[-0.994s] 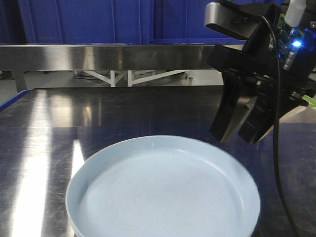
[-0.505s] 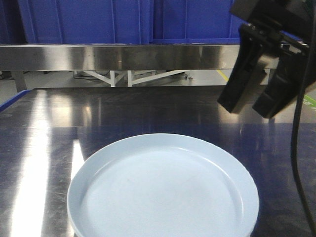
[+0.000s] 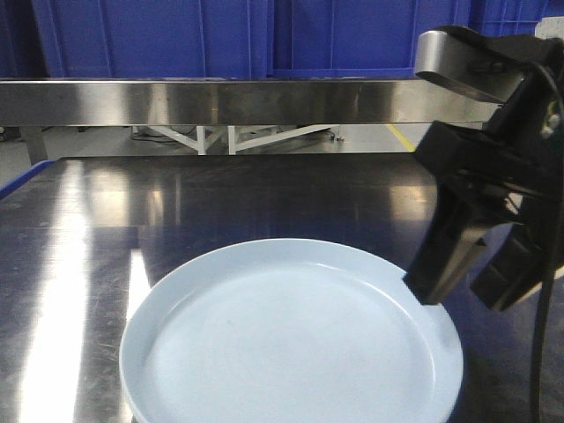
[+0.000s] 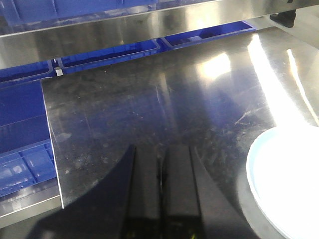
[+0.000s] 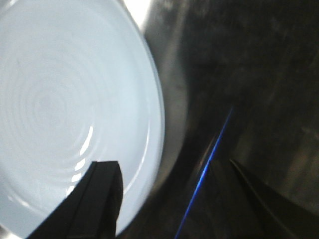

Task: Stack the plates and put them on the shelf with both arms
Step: 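Grip the rim of the stacked plates with the right gripper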

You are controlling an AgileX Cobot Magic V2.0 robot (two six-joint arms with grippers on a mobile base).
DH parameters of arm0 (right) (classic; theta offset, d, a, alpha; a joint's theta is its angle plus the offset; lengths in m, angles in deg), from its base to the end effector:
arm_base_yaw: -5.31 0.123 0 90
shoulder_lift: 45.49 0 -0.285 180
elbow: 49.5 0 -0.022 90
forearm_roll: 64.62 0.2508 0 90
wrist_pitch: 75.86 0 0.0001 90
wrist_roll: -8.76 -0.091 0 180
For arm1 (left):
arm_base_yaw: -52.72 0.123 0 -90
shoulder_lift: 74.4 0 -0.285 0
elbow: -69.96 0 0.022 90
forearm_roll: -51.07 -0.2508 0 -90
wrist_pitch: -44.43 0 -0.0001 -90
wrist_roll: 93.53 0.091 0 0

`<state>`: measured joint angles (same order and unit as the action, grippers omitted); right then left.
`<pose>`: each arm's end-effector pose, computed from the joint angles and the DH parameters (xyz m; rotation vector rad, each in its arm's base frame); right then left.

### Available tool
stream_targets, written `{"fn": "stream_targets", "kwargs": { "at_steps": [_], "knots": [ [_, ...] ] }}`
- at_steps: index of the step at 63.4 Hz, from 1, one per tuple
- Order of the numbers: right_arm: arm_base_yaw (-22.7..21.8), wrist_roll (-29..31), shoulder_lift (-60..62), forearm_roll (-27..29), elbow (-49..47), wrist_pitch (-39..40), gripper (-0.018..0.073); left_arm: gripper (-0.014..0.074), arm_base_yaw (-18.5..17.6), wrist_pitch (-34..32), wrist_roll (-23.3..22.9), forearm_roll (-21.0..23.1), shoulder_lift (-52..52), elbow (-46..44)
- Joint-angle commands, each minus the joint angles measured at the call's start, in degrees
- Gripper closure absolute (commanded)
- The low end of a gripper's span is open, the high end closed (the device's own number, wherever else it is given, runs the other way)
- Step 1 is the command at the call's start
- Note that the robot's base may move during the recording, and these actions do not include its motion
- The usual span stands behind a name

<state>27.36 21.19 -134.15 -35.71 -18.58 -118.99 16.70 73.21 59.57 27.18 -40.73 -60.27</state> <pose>0.2233 0.1229 0.2231 -0.3961 2.7918 0.6037 0.0859 -0.0404 0.3007 0.3753 1.8894 -0.3012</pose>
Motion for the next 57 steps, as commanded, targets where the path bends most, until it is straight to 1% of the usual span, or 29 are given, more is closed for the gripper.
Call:
{"fn": "stream_targets", "kwargs": {
  "at_steps": [1,11,23,26,32,41,44,48,49,52,57],
  "knots": [
    [0.71,0.32,0.61,2.46,-1.20,3.09,0.0071,0.0511,-0.38,-3.89,-0.48,-0.76,0.15,-1.70],
    [2.55,0.32,-1.29,2.56,-1.20,5.18,0.0073,0.0511,-0.38,-3.89,-0.48,-0.76,0.15,-1.70],
    [2.60,0.32,-4.10,2.56,-1.20,6.08,0.0074,0.0511,-0.38,-3.89,-0.48,-0.76,0.15,-1.70],
    [2.60,0.32,-4.57,2.56,-1.20,6.22,0.0086,0.0511,-0.38,-3.89,-0.48,-0.76,0.15,-1.70],
    [2.60,0.32,-5.22,2.52,-1.20,6.72,0.0166,0.0511,-0.38,-3.89,-0.48,-0.76,0.15,-1.70],
    [2.60,0.32,-5.40,2.52,-1.20,6.64,0.0351,0.0511,-0.38,-3.89,-0.48,-0.76,0.15,-1.70],
    [2.60,0.32,-5.40,2.45,-1.20,6.44,0.0433,0.0511,-0.38,-3.89,-0.48,-0.76,0.15,-1.70],
    [2.60,0.32,-5.40,2.40,-1.20,6.05,0.0513,0.0511,-0.38,-3.89,-0.48,-0.76,0.15,-1.70],
    [2.60,0.32,-5.40,2.40,-1.20,6.05,0.0520,0.0511,-0.38,-3.89,-0.48,-0.76,0.15,-1.70],
    [2.60,0.32,-5.40,2.40,-1.25,5.93,0.0499,0.0511,-0.38,-3.89,-0.48,-0.76,0.15,-1.70],
    [2.60,0.32,-5.28,2.40,-1.31,5.85,0.0503,0.0511,-0.38,-3.89,-0.48,-0.76,0.15,-1.70]
  ]
}}
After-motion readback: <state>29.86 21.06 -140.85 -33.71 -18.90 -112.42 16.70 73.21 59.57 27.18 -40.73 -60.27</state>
